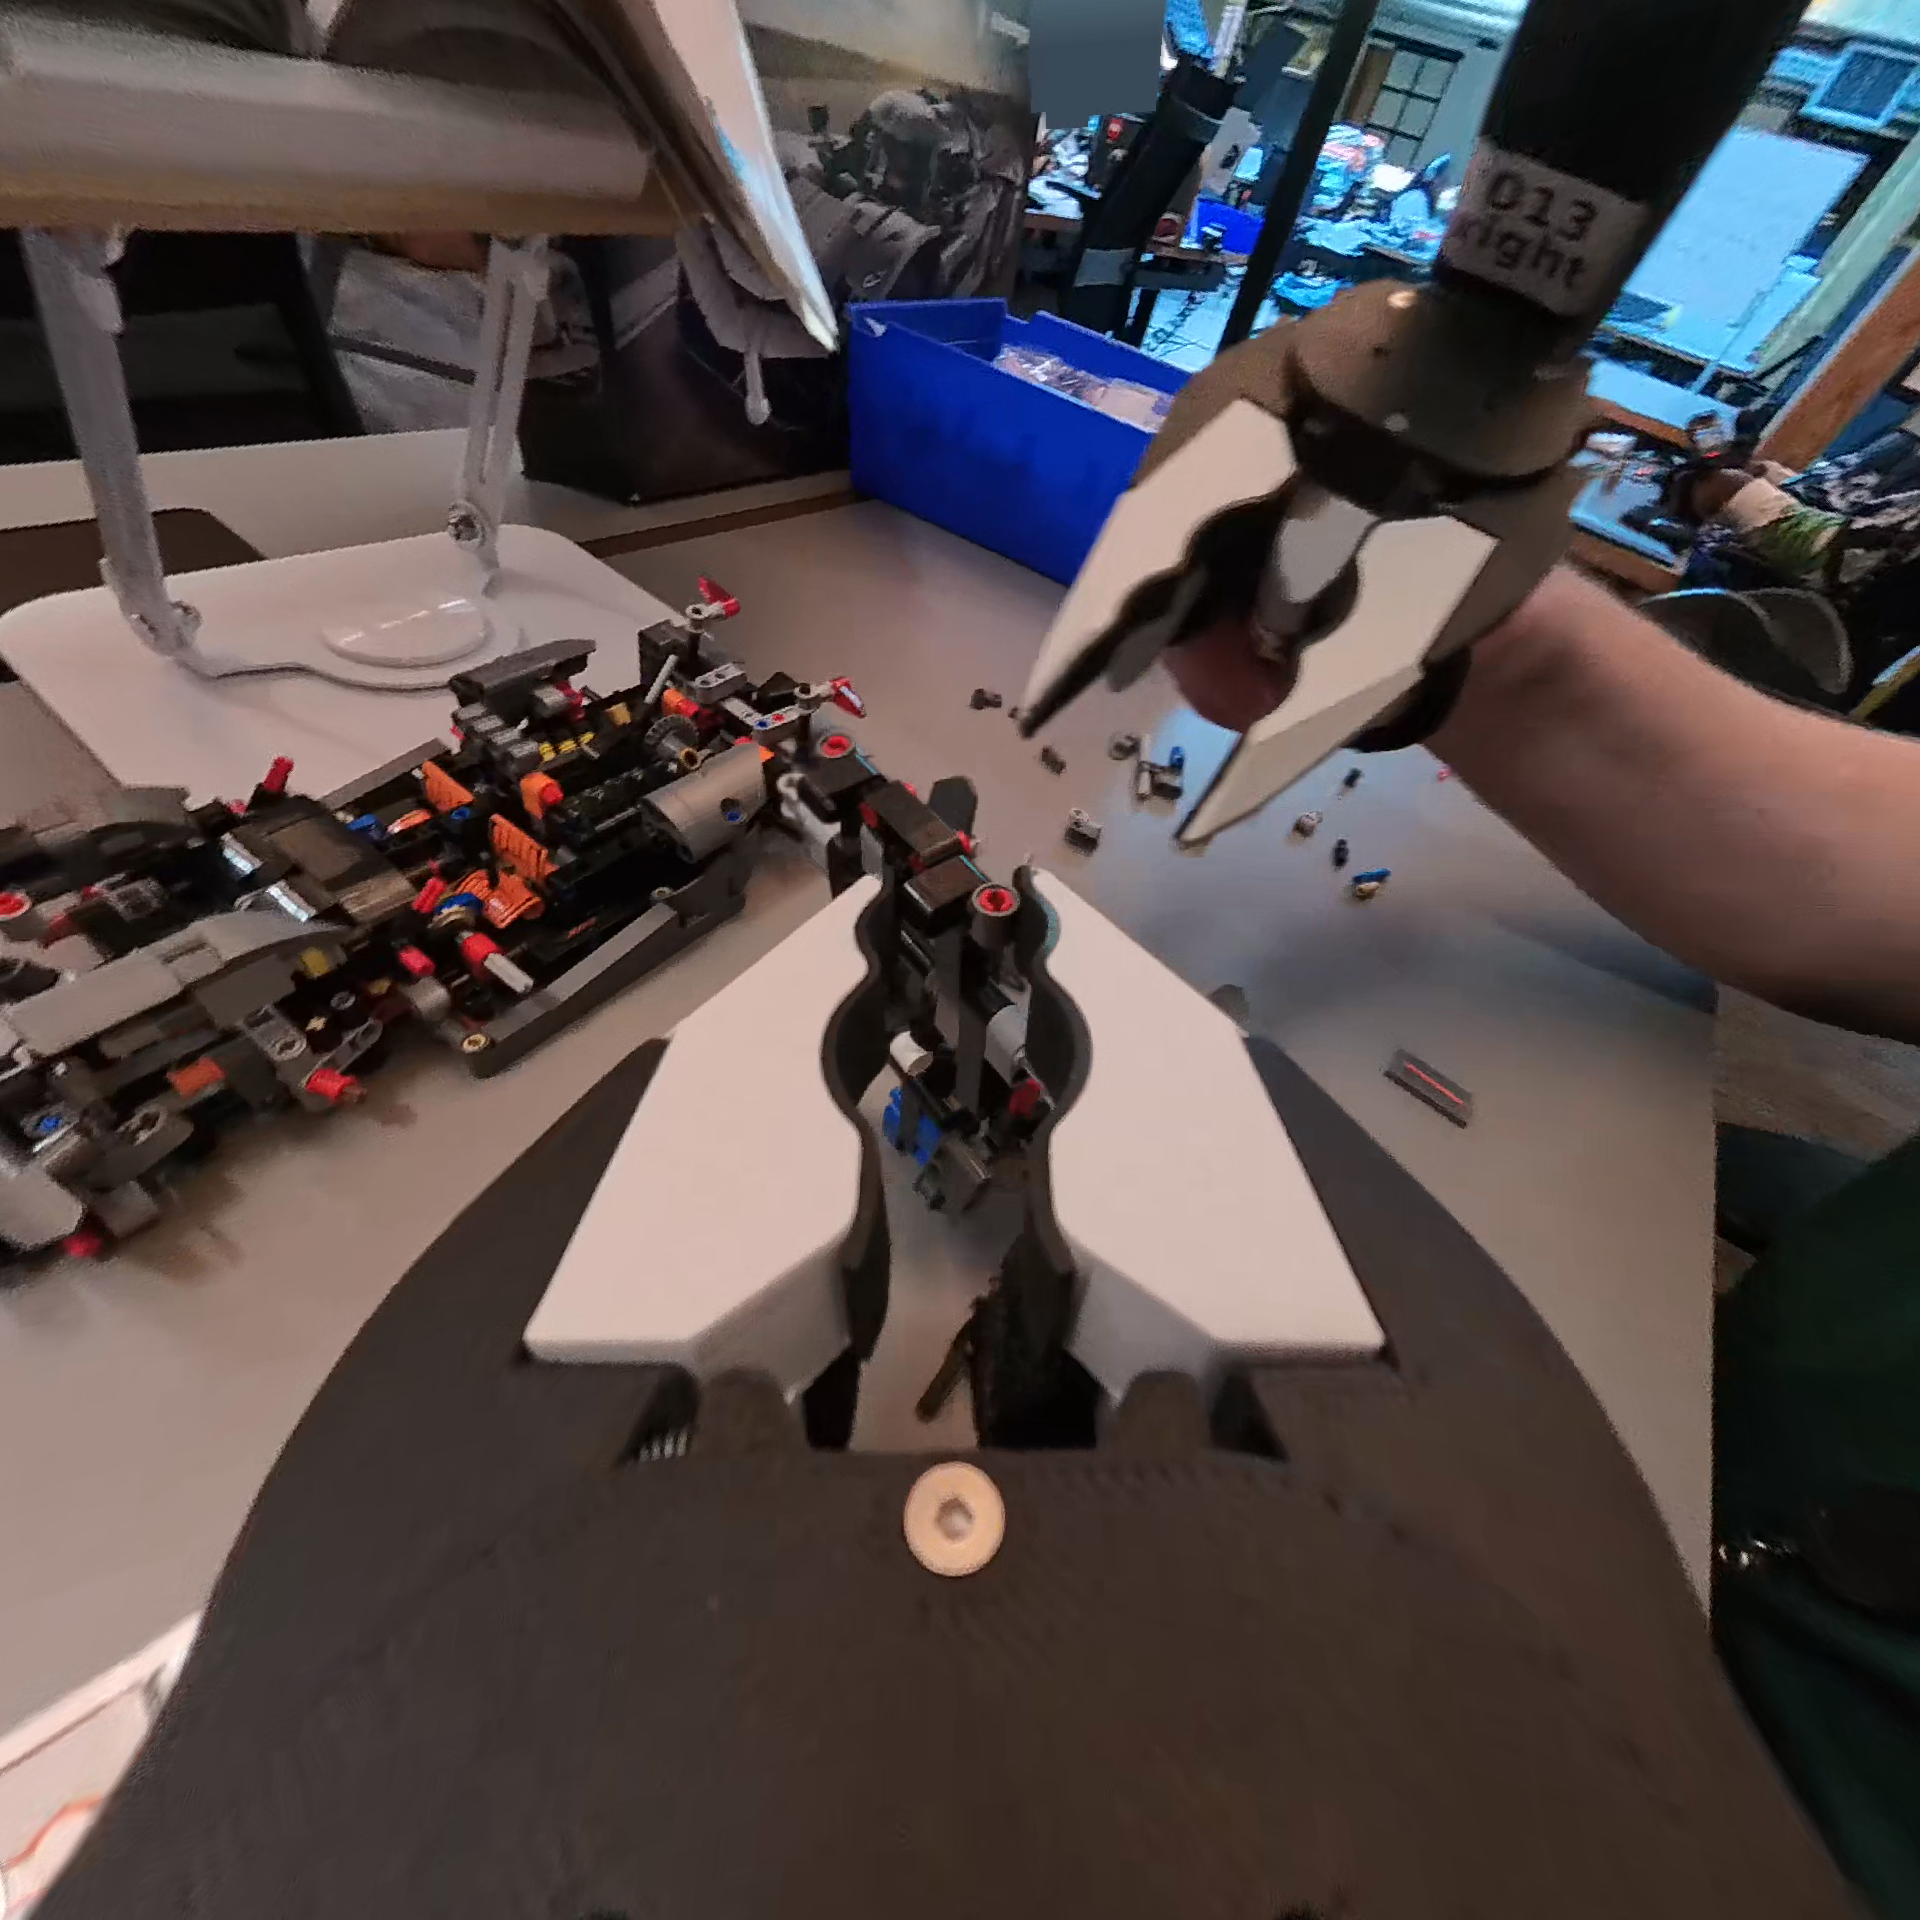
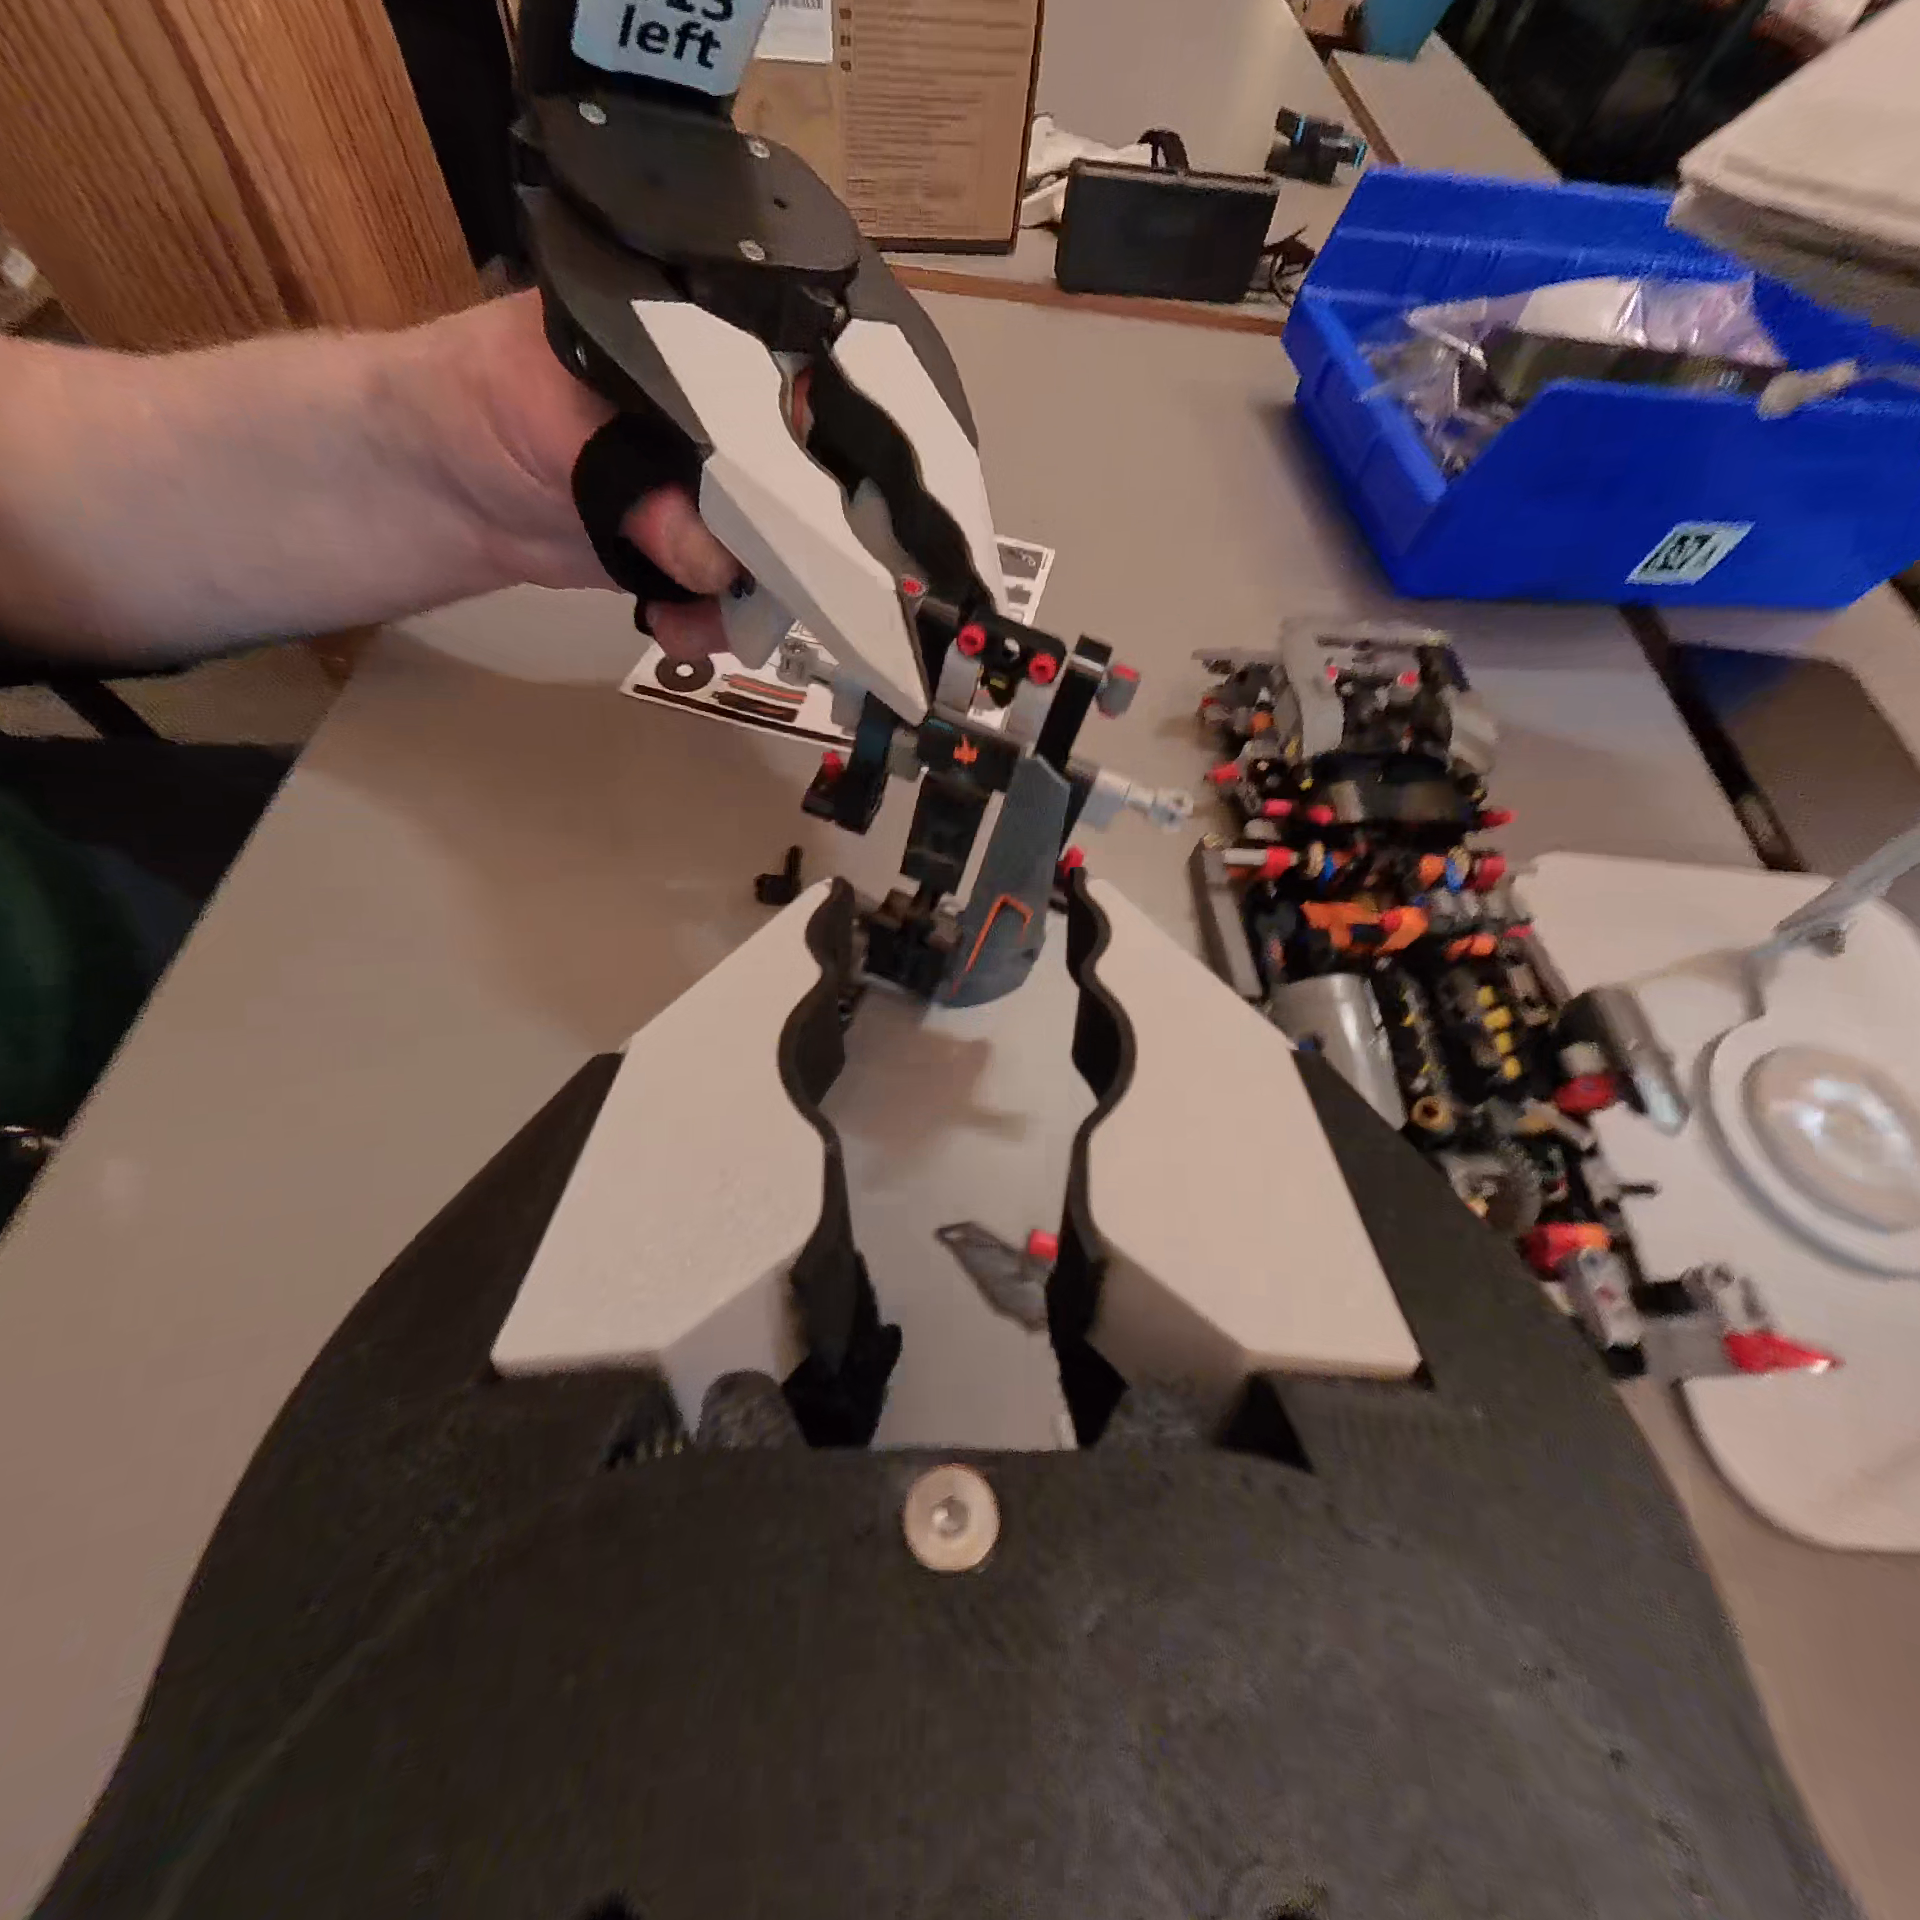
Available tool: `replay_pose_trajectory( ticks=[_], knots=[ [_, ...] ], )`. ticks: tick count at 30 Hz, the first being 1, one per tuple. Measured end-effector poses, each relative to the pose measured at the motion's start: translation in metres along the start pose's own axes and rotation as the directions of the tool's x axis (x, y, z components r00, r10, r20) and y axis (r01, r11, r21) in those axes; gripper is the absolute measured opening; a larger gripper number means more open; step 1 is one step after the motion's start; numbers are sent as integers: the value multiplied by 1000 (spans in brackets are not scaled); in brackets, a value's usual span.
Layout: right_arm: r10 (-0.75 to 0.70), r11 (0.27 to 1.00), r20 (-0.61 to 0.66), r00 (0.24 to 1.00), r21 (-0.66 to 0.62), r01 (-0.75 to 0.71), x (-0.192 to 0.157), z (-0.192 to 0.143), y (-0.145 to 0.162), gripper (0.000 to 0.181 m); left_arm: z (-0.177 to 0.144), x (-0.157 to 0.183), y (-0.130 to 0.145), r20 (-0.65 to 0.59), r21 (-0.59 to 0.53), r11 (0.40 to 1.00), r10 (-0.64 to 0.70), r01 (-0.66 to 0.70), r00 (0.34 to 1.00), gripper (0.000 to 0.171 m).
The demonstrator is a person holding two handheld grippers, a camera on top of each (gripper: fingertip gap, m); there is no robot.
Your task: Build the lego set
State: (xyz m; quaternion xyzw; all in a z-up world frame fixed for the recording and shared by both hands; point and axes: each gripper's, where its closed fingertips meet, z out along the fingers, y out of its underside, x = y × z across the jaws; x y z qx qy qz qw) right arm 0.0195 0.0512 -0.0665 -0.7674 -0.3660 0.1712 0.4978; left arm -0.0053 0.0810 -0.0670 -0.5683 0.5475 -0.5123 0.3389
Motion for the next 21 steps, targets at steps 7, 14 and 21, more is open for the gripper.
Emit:
replay_pose_trajectory(
  ticks=[7, 14, 21],
  knots=[
    [-176, 983, 57, 983, -32, 178, 4, 23, -6, 36, 8, 3, 0, -43, -52, 997, 51, -53, 998, 18],
    [-198, 966, 143, 970, -140, 217, -6, 20, 21, 22, 11, -4, 0, -26, -74, 995, 65, -67, 998, 19],
    [-184, 951, 179, 967, -215, 221, -26, 15, 54, 5, 8, -13, 1, -22, -59, 998, 22, -23, 1000, 18]
  ],
)
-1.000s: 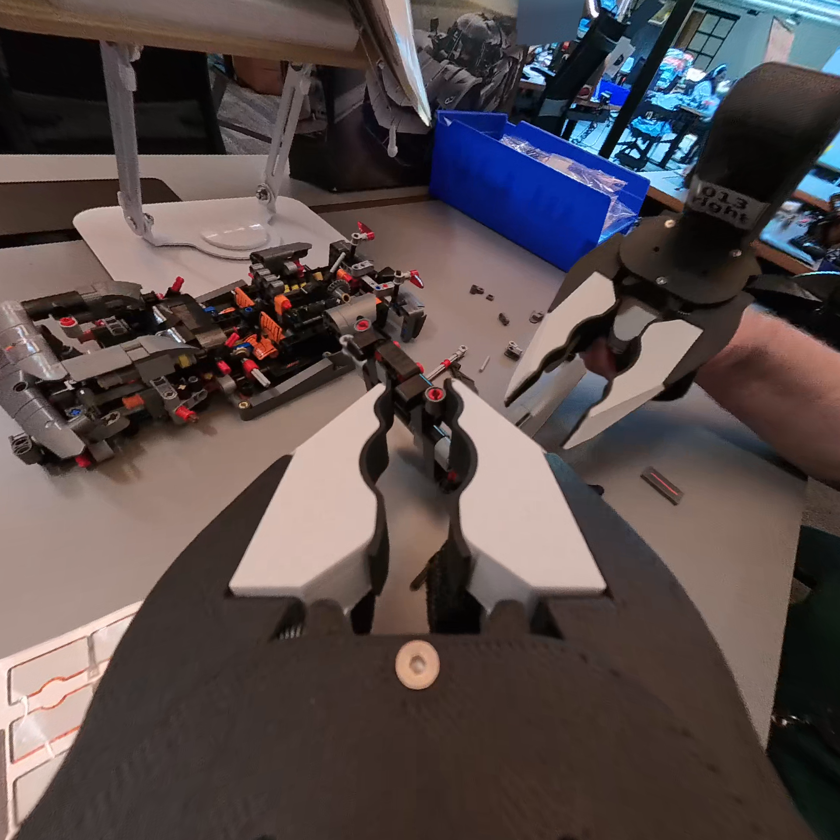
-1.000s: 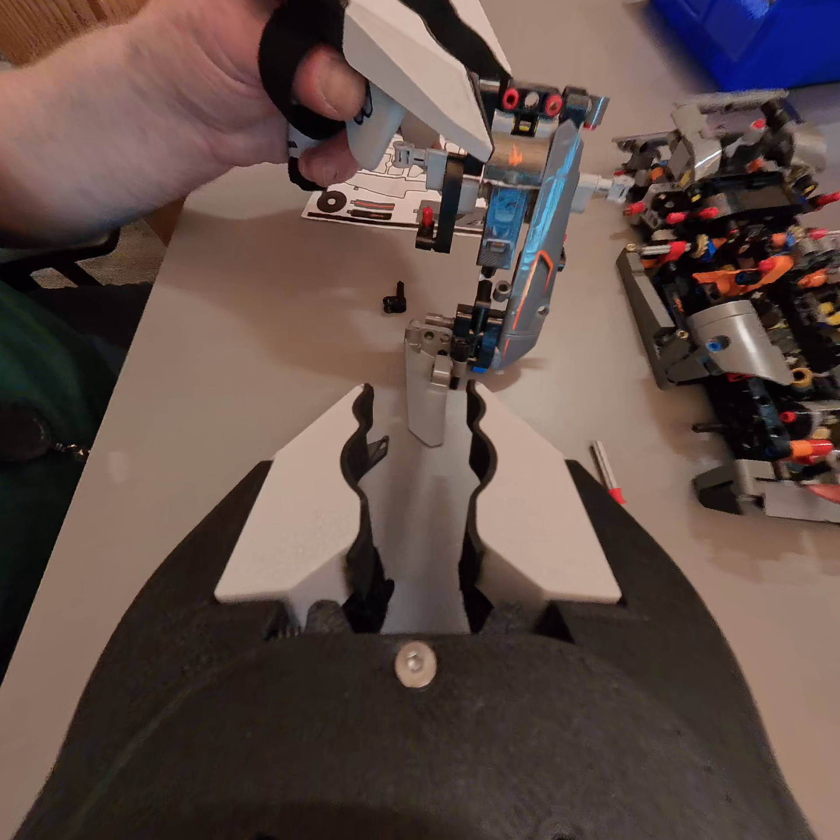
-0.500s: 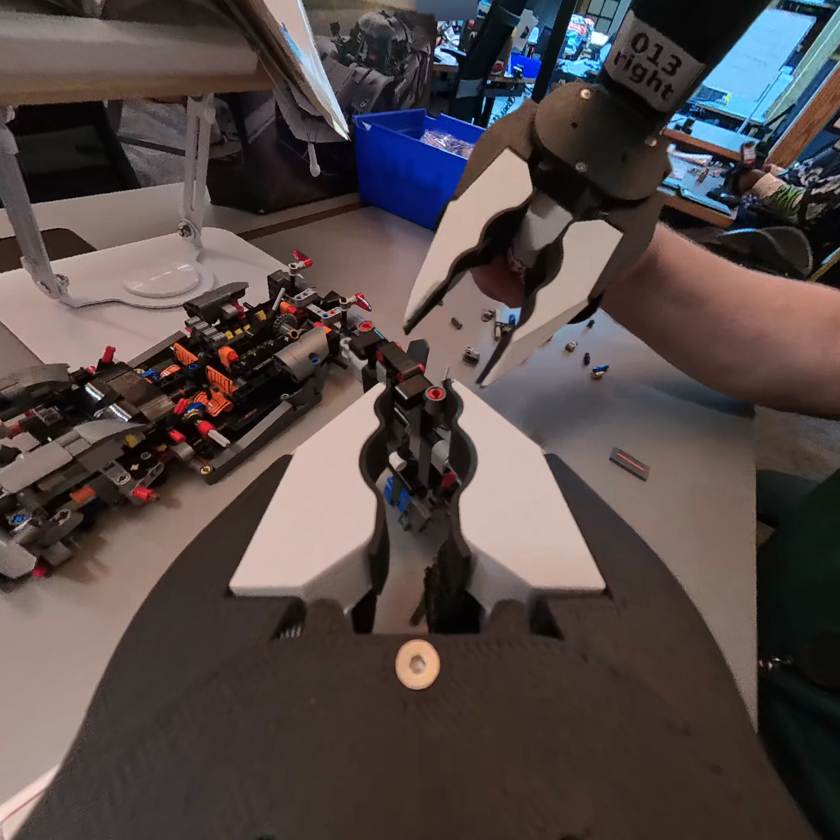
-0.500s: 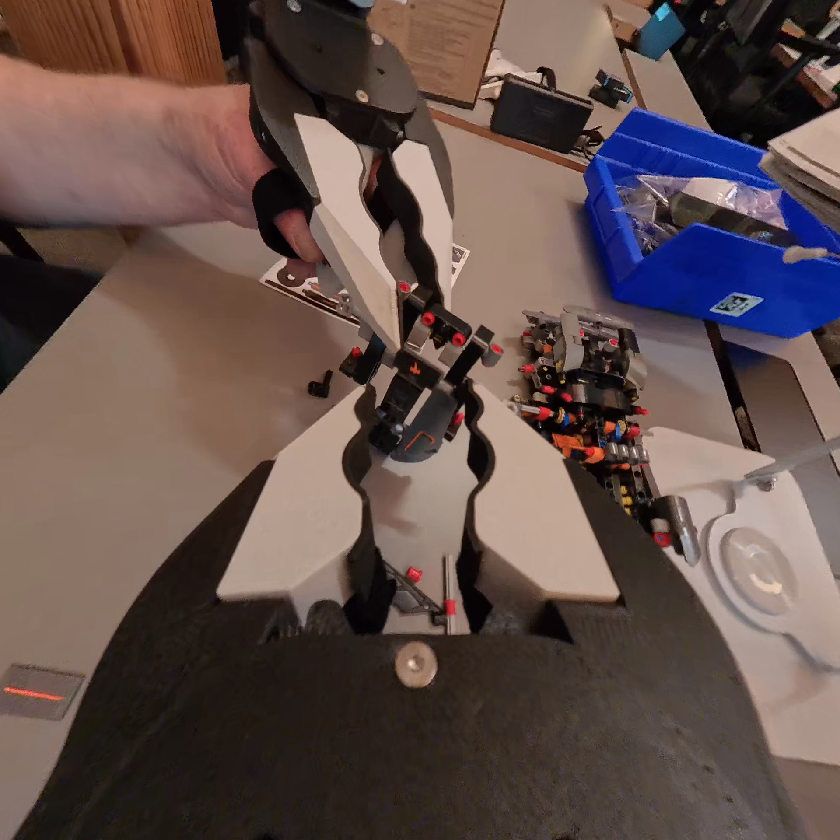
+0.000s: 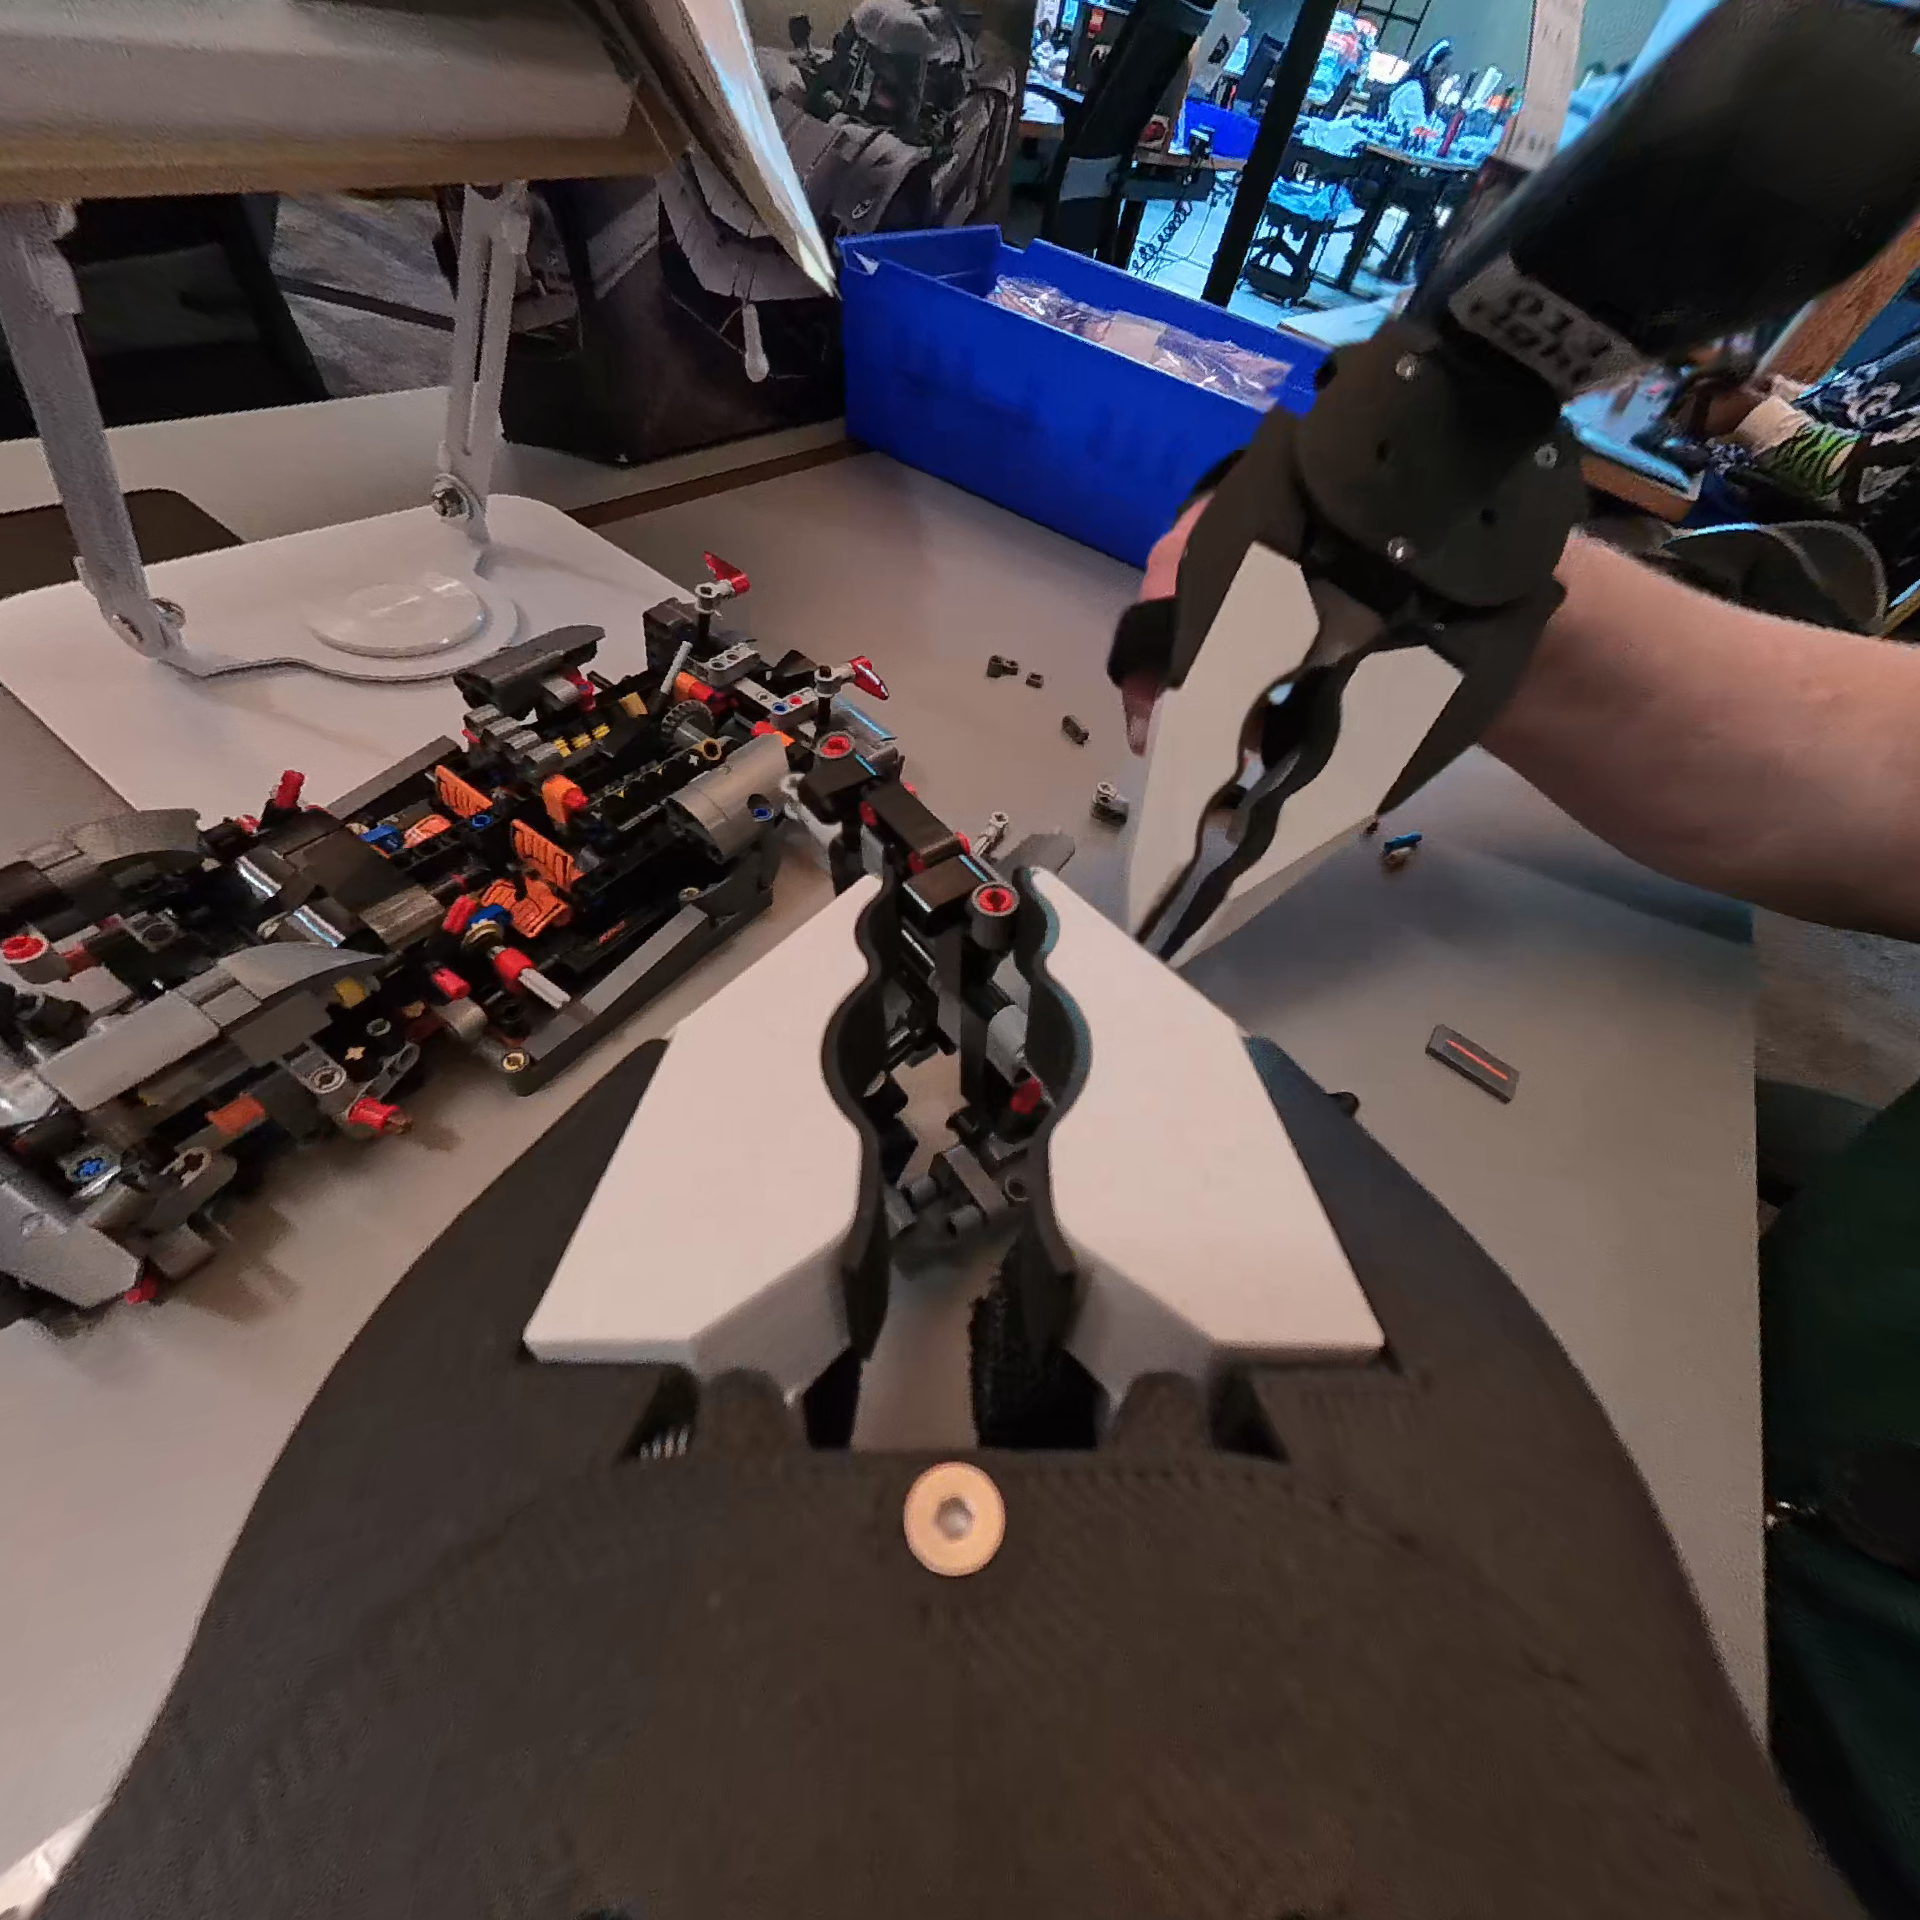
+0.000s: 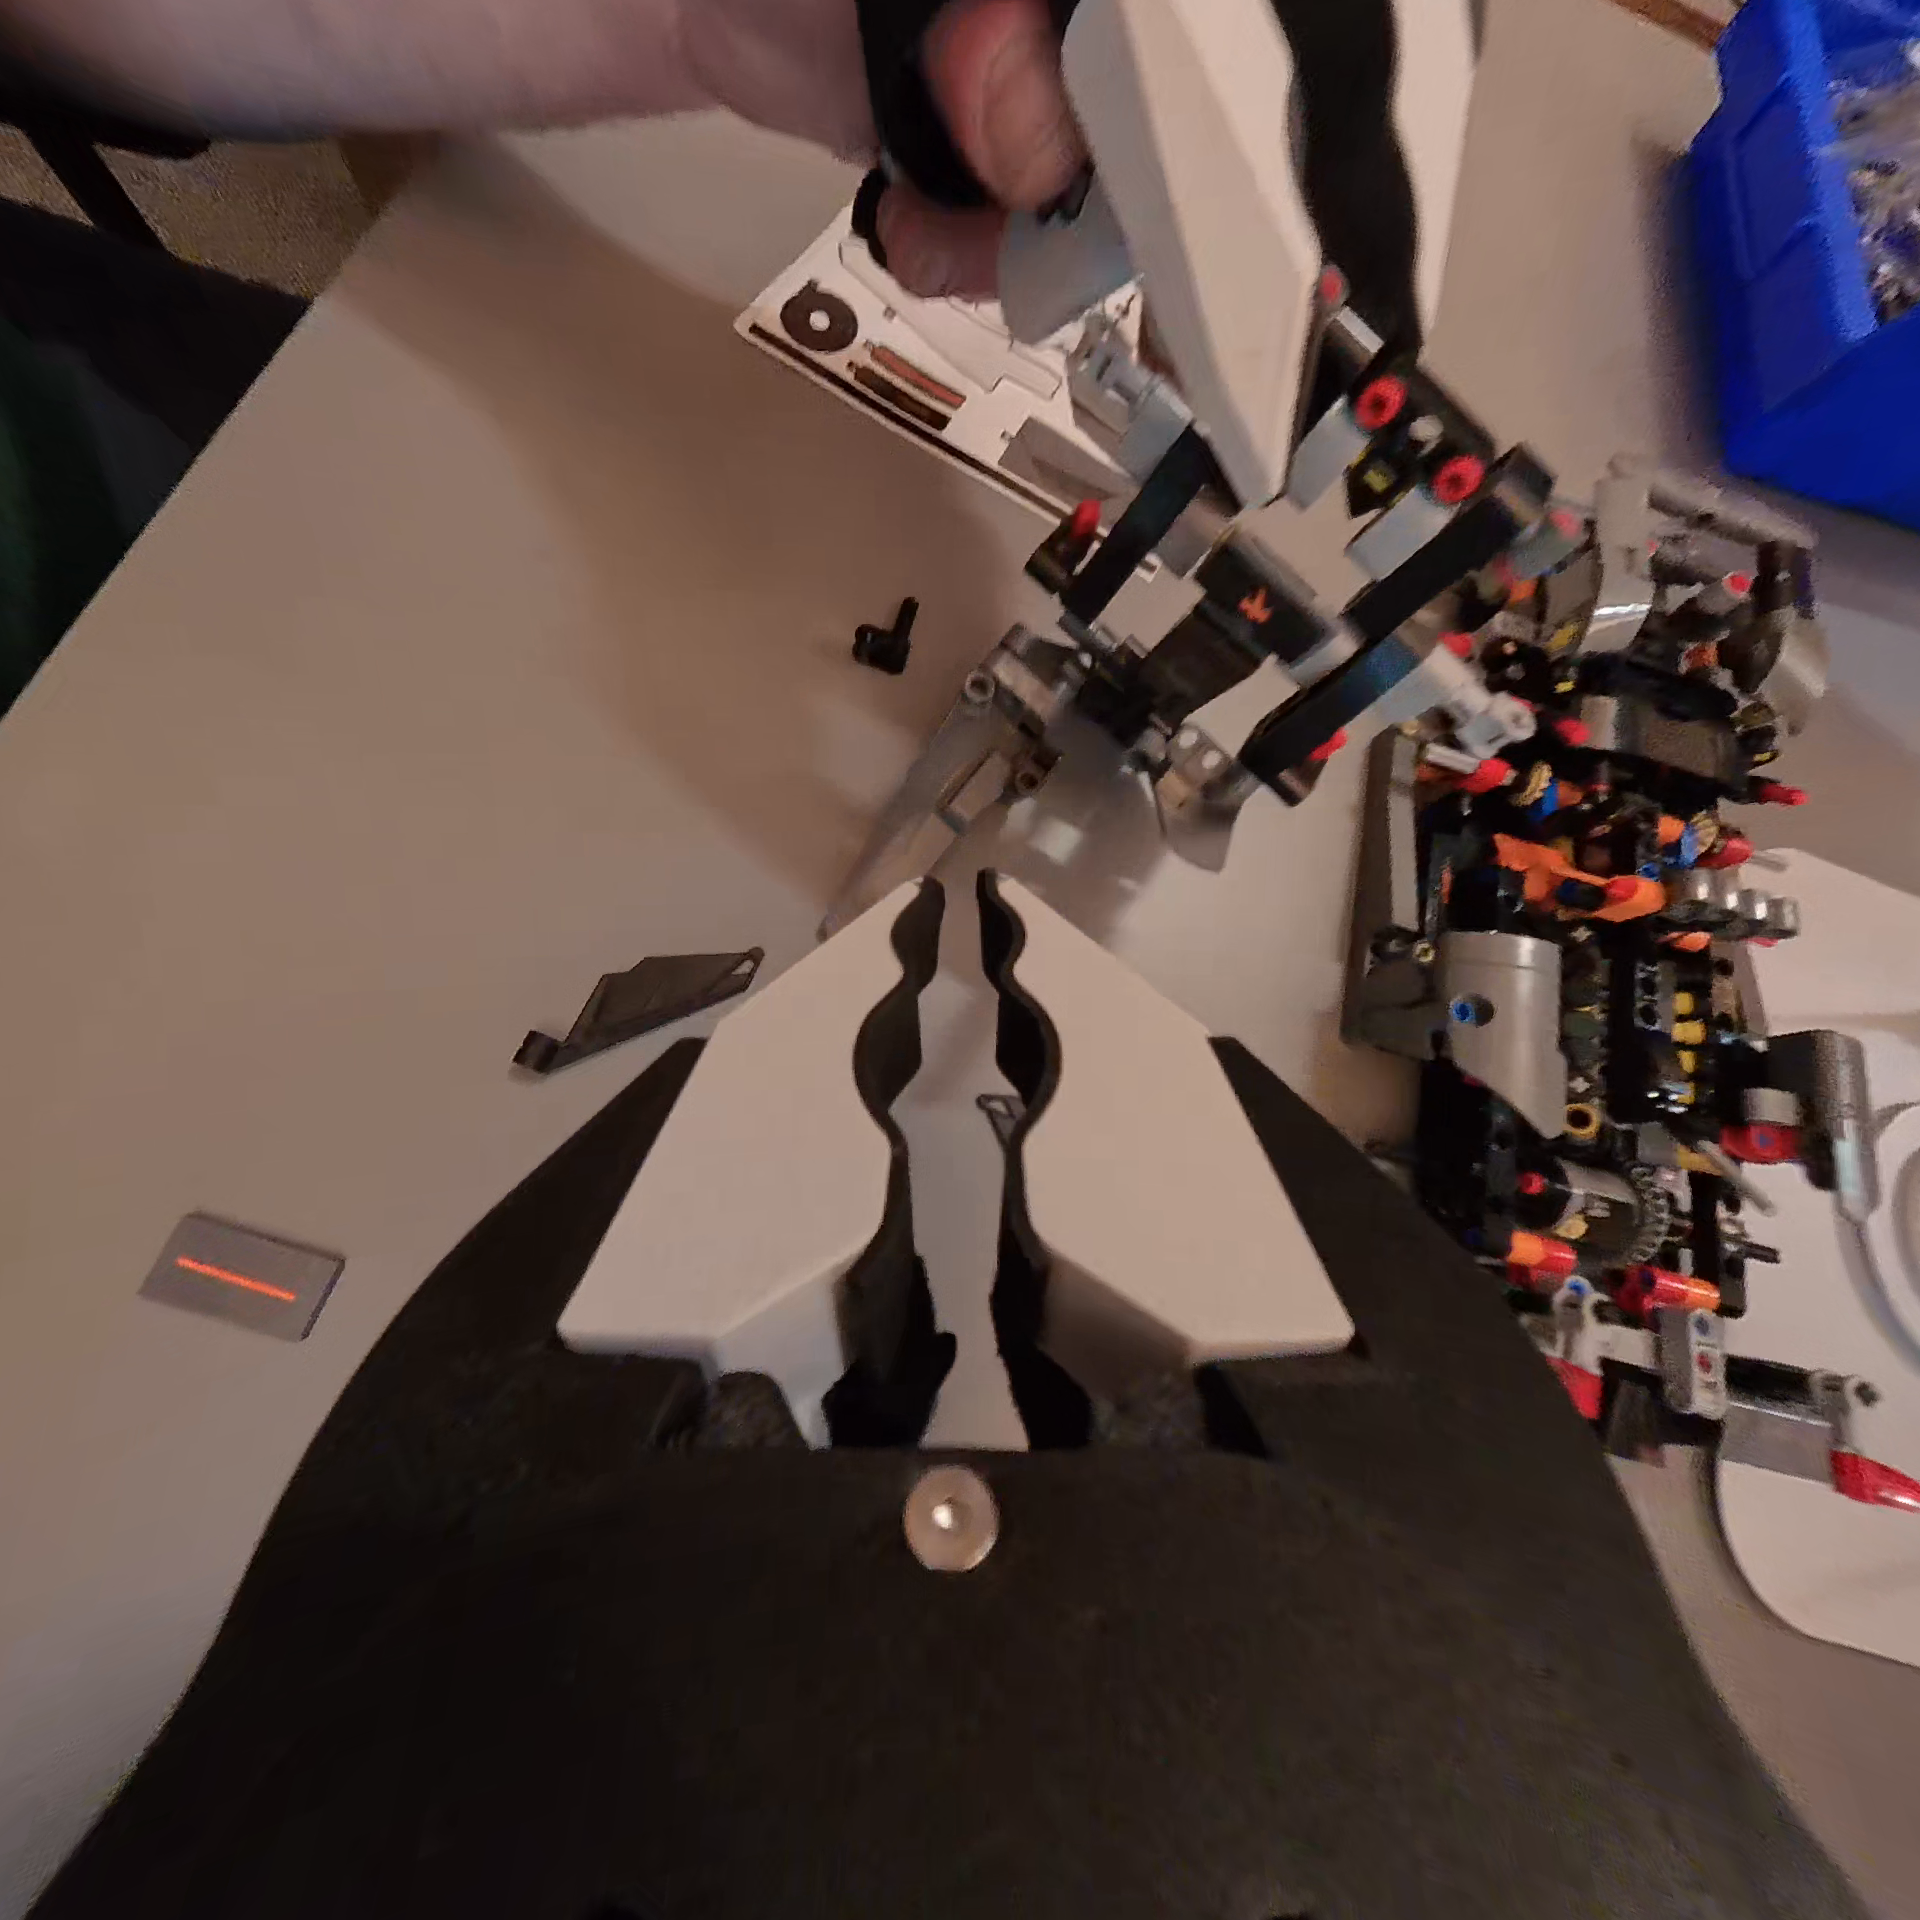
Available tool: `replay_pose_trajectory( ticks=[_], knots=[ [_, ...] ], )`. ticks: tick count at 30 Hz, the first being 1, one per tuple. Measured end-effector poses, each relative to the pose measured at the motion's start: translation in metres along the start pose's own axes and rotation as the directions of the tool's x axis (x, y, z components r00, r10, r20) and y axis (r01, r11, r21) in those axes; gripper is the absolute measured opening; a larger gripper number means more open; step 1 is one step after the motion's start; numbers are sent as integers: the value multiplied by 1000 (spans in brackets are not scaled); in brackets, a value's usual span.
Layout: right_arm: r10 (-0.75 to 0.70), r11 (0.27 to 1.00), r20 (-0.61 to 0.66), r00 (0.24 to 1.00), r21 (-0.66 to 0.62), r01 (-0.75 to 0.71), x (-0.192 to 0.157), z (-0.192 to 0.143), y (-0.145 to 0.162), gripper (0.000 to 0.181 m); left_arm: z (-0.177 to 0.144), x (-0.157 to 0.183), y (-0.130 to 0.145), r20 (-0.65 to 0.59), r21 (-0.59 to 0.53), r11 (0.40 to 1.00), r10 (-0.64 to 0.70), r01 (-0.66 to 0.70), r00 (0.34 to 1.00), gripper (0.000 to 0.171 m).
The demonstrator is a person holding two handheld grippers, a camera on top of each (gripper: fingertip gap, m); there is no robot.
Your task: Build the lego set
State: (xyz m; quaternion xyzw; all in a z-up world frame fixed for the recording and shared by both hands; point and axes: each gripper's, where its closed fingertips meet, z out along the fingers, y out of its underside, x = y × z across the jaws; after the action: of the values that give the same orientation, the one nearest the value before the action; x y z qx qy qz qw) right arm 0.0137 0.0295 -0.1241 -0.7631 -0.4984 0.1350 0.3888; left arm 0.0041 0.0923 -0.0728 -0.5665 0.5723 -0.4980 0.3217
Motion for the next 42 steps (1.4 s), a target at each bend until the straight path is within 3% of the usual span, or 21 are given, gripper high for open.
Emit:
replay_pose_trajectory(
  ticks=[3, 6, 8, 12, 19, 26, 29, 35, 42],
  knots=[
    [12, 999, -41, 999, -39, -13, 2, 0, 5, 11, 0, -2, 0, -3, 2, 1000, -12, 12, 1000, 18],
    [34, 995, -129, 991, 102, -21, 16, -17, -26, 28, -2, -2, 0, -3, 4, 1000, -19, 19, 1000, 19],
    [29, 989, -173, 984, 149, -3, 25, -21, -38, 29, -2, -1, -1, -9, 7, 1000, -21, 21, 1000, 19],
    [31, 999, -138, 990, 13, -30, 27, 4, -10, 11, -1, 2, -5, -29, 27, 999, -38, 38, 999, 18],
    [196, 966, 10, 981, -175, -191, 8, 34, 32, 13, -1, -2, -3, -61, 48, 994, -97, 100, 993, 18],
    [264, 964, -39, 964, -3, -265, 24, 5, 11, 18, -14, -6, -20, -120, 146, 973, -162, 179, 980, 18],
    [367, 923, -6, 930, 124, -363, 32, -10, -5, 31, -17, -4, -30, -138, 178, 966, -167, 190, 976, 19],
    [463, 870, 33, 886, 175, -461, 32, -4, -6, 37, -17, 4, -52, -150, 221, 962, -131, 162, 980, 19],
    [526, 812, 78, 847, 249, -528, 34, -9, -8, 15, -13, 15, -69, -174, 239, 960, -102, 142, 980, 19]
  ],
)
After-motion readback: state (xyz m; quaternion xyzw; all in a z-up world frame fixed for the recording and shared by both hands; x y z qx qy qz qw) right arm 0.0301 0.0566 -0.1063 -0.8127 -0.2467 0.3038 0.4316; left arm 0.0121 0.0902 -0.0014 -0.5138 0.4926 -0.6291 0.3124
